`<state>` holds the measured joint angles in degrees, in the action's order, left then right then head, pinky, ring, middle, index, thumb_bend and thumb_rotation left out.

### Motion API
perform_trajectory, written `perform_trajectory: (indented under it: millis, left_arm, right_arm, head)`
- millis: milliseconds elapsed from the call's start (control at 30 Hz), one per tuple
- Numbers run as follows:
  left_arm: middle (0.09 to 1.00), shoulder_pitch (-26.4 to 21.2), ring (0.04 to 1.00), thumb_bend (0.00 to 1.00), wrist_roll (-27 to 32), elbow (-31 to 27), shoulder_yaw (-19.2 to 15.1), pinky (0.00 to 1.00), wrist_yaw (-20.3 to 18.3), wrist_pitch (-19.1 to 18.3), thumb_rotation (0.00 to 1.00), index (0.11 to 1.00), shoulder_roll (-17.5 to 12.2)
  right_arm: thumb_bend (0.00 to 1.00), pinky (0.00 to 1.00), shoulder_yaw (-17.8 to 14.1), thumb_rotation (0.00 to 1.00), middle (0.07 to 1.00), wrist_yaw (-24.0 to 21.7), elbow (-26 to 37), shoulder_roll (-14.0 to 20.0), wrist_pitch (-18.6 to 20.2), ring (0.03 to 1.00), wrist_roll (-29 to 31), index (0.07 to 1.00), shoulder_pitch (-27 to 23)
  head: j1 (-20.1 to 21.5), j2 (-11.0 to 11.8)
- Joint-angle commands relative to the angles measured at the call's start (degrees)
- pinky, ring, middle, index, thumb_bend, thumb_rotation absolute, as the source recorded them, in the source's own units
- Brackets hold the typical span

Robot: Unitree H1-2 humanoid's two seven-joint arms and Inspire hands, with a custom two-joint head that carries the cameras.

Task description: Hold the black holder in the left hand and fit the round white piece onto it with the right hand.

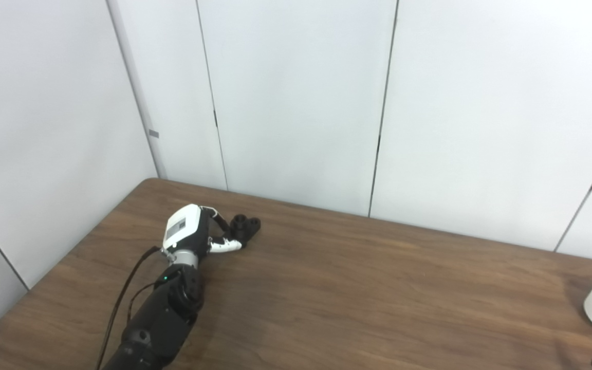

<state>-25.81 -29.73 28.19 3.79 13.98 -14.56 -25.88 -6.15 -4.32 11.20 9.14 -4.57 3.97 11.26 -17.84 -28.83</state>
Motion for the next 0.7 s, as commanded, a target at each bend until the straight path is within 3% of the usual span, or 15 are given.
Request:
perform_trajectory:
  millis: [0,333,467,667]
  left_arm:
    - [0.782,-1.3,0.876,0.52,0.3,-0.3,0.4,0.78,-1.1,0.3,0.04,0.483,-0.4]
    - [0.804,1.3,0.89,0.52,2.6,-8.1,0.0,0.8,-8.8,-3.8,0.05,0.484,-0.7]
    - [0.801,3.6,0.886,0.52,3.8,-14.9,-1.0,0.82,-11.4,-7.3,0.05,0.484,0.3]
    - [0.79,7.7,0.875,0.52,2.9,-24.4,0.2,0.83,-14.8,-9.0,0.04,0.483,0.1]
  right_arm:
    - [0.58,1.0,-0.2,1.0,0.98,0.3,0.6,-0.5,-0.5,1.0,0.4,1.0,1.2]
    - [0.58,1.0,0.1,1.0,0.972,0.8,0.9,-0.7,0.6,1.0,-0.8,1.0,1.2]
    - [0.6,1.0,0.0,1.0,0.967,1.3,0.8,-1.0,1.3,1.0,-0.9,1.0,0.8]
    - [0.62,1.0,0.1,1.0,0.966,1.9,1.0,-1.4,1.9,1.0,-1.1,1.0,0.8]
  head:
    - [0.1,-0.3]
    - [1.6,-0.9]
    - [2.7,-1.6]
    - [5.0,-3.6]
